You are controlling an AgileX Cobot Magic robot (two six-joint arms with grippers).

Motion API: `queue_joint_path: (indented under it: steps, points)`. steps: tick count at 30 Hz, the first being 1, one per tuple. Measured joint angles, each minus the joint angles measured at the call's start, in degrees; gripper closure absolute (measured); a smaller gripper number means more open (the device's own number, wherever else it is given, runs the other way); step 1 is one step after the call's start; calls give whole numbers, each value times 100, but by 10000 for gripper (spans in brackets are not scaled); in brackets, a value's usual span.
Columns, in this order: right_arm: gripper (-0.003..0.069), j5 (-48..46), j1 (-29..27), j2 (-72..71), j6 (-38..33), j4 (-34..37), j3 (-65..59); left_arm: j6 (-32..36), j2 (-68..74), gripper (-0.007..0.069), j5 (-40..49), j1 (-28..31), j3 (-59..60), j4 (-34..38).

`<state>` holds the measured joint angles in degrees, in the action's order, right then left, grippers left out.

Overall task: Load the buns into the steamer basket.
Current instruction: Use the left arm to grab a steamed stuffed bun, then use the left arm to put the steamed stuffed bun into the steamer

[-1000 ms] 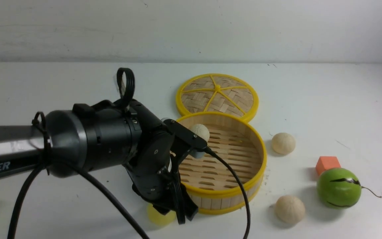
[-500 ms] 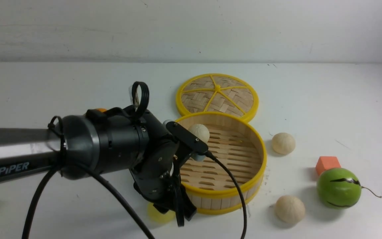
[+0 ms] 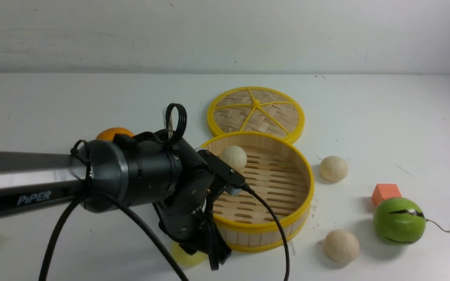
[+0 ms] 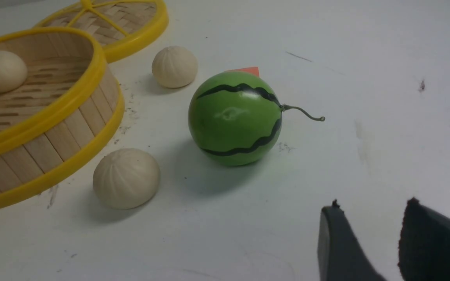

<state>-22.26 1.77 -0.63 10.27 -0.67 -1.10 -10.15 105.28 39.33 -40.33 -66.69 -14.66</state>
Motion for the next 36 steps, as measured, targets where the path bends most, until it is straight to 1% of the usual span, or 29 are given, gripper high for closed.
queue_joint_path:
  steps: [1, 2, 3, 5, 7, 12, 24, 27, 30, 33, 34, 36]
  points:
    - [419, 0, 0, 0, 0, 0, 0, -2, 0, 494, 35, 0, 0, 0]
    - [419, 0, 0, 0, 0, 0, 0, -2, 0, 500, 40, 0, 0, 0]
    - [419, 0, 0, 0, 0, -5, 0, -2, 0, 547, 79, 0, 0, 0]
    - [419, 0, 0, 0, 0, -5, 0, -2, 0, 616, 134, 0, 0, 0]
    - [419, 0, 0, 0, 0, -5, 0, -2, 0, 638, 207, 0, -8, 0]
    - [419, 0, 0, 0, 0, -5, 0, -7, -193, 638, 492, -5, -15, 9]
    - [419, 0, 0, 0, 0, -5, 0, -20, -1190, 638, 1377, -5, -94, 26]
    - [419, 0, 0, 0, 0, -5, 0, -13, -1324, 638, 1597, -5, -475, 85]
    - [419, 0, 0, 0, 0, -5, 0, 177, -1243, 638, 1648, -5, -1202, 176]
    - [419, 0, 0, 0, 0, -5, 0, 489, -900, 638, 1761, -5, -1955, 263]
    - [419, 0, 0, 0, 0, -5, 0, 615, -608, 638, 1898, -5, -2344, 319]
    - [419, 0, 0, 0, 0, -5, 0, 761, -272, 638, 2081, -5, -2737, 384]
